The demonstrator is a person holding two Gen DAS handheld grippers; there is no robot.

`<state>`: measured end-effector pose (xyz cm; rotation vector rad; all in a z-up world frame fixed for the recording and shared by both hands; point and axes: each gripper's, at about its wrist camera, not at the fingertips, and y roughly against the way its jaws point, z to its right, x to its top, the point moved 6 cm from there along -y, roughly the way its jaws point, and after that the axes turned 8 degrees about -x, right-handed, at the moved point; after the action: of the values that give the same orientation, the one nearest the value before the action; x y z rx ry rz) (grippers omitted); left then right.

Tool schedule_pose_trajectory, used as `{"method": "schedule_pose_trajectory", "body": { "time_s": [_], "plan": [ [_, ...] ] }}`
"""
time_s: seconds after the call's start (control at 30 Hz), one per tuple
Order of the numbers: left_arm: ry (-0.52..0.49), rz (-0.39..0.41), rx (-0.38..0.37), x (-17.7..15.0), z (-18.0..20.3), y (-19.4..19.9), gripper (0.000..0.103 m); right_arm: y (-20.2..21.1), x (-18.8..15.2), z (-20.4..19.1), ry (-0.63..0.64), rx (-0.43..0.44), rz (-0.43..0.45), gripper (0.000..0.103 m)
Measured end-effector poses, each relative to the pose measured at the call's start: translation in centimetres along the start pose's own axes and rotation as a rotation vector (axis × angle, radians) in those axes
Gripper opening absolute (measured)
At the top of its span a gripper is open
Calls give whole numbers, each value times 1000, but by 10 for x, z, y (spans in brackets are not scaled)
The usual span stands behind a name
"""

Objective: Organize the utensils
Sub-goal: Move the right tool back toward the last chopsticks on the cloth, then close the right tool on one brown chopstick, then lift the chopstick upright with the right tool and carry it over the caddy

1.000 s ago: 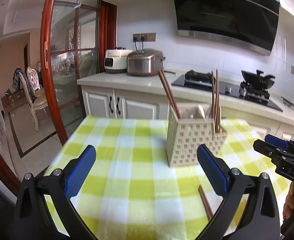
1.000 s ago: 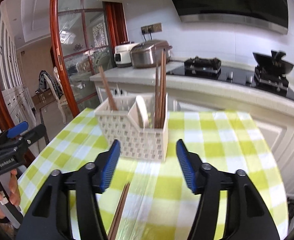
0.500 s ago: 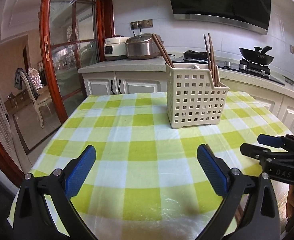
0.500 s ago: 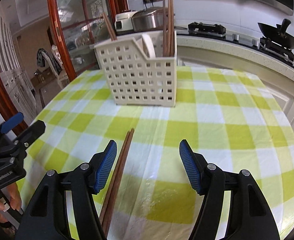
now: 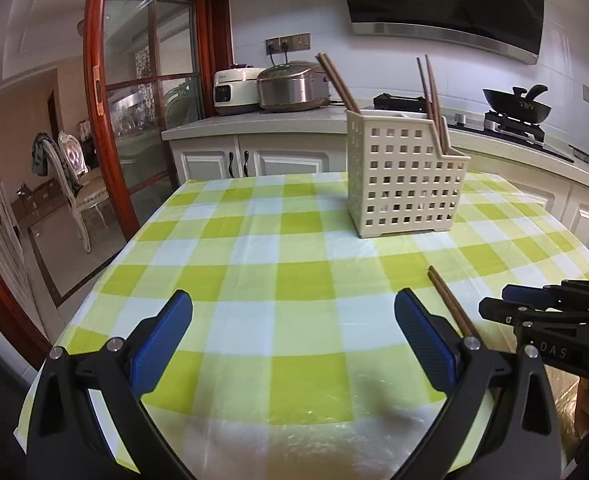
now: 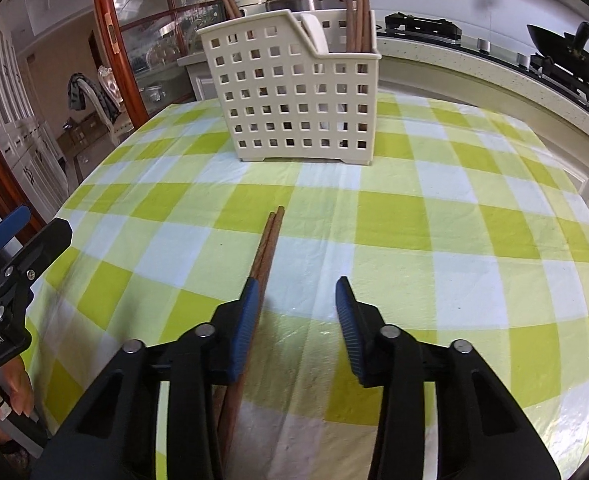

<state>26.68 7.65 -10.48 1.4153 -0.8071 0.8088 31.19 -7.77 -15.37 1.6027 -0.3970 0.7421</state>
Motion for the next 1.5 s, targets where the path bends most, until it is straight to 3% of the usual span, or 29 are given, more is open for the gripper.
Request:
{"method": "schedule_pose_trajectory", "body": {
  "time_s": [0.23, 1.1, 1.13, 1.23, 1.5],
  "plan": [
    [7, -11, 2, -5, -8, -2, 98, -5, -1, -11, 22, -1, -18, 26],
    [44, -20, -4, -10, -26, -1, 98, -24, 6, -28, 111, -120, -66, 23],
    [48, -26, -3, -11, -26, -2, 98, -25, 6, -28, 112, -110, -67, 20],
    [54, -38, 0, -12, -25, -2, 98, -24, 5, -25, 111, -104, -63, 8],
    [37, -69, -5, -10, -6, -5, 98, -13, 2, 9, 25, -80, -39, 7]
  ]
}}
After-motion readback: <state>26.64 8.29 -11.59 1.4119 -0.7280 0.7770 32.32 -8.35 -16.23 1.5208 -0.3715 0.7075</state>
